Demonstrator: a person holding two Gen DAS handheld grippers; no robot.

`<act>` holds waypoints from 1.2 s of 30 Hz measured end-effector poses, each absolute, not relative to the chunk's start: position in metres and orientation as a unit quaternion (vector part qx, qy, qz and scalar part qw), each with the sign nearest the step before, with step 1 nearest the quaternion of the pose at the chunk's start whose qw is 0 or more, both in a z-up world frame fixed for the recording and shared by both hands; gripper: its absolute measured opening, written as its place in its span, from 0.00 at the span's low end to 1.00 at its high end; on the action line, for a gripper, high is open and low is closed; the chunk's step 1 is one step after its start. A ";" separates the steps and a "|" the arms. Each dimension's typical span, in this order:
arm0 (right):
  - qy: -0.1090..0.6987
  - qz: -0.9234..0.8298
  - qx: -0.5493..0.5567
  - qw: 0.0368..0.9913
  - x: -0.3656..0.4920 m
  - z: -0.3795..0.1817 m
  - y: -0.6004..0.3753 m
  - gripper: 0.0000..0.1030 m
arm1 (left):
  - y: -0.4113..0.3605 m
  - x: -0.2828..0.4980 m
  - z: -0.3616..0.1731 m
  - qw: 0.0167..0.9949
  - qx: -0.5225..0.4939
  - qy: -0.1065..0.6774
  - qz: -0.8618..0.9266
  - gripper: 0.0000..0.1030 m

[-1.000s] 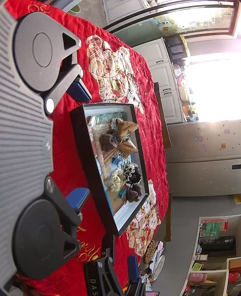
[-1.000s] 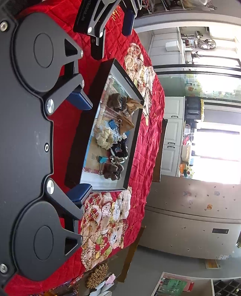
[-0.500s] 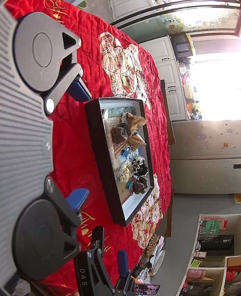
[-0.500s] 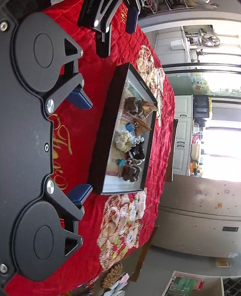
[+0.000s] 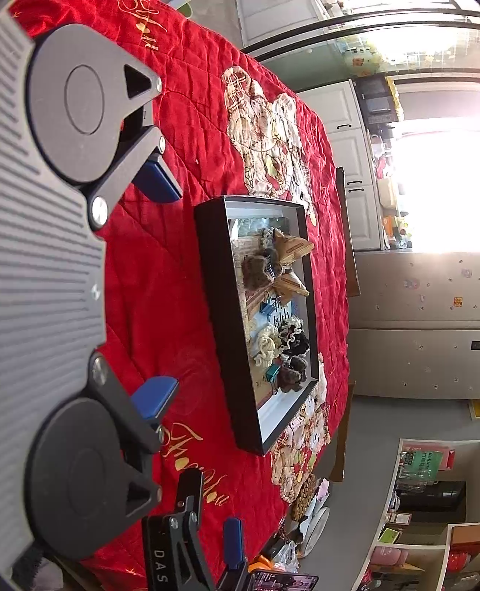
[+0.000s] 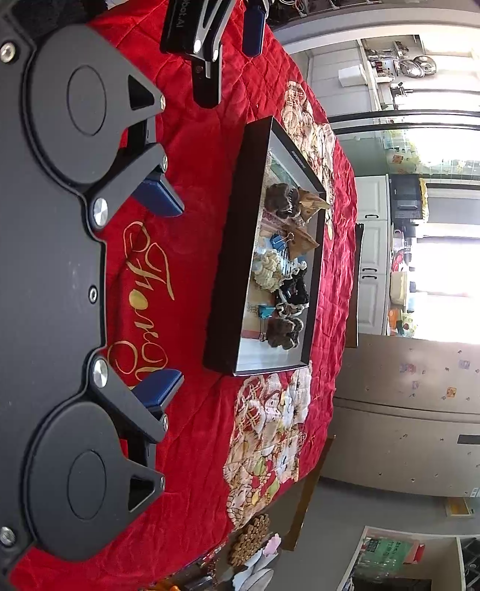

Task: Organize objects

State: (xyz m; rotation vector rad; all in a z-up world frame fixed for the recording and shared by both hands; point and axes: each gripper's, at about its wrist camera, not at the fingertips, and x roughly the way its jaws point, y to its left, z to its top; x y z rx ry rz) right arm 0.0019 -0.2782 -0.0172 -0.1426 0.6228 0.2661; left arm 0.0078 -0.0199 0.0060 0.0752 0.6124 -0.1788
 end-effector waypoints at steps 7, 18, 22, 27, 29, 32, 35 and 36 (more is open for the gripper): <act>0.311 0.128 -0.066 0.940 0.001 -0.022 -0.278 0.87 | -0.021 0.004 0.005 0.953 0.043 0.291 -0.076 1.00; 0.310 0.122 -0.063 0.941 0.000 -0.022 -0.279 0.90 | -0.021 0.004 0.002 0.949 0.034 0.302 -0.081 1.00; 0.310 0.121 -0.063 0.941 0.000 -0.022 -0.280 0.90 | -0.021 0.004 0.002 0.949 0.033 0.304 -0.081 1.00; 0.310 0.122 -0.063 0.941 0.001 -0.022 -0.280 0.90 | -0.020 0.004 0.002 0.949 0.031 0.303 -0.081 1.00; 0.311 0.122 -0.063 0.941 0.000 -0.022 -0.280 0.90 | -0.020 0.004 0.002 0.949 0.031 0.303 -0.081 1.00; 0.311 0.121 -0.063 0.941 0.000 -0.022 -0.279 0.90 | -0.020 0.004 0.002 0.949 0.031 0.303 -0.081 1.00; 0.310 0.122 -0.063 0.941 0.000 -0.022 -0.280 0.90 | -0.020 0.004 0.002 0.949 0.031 0.303 -0.080 1.00; 0.310 0.121 -0.063 0.941 0.000 -0.022 -0.280 0.91 | -0.020 0.004 0.002 0.949 0.031 0.303 -0.080 1.00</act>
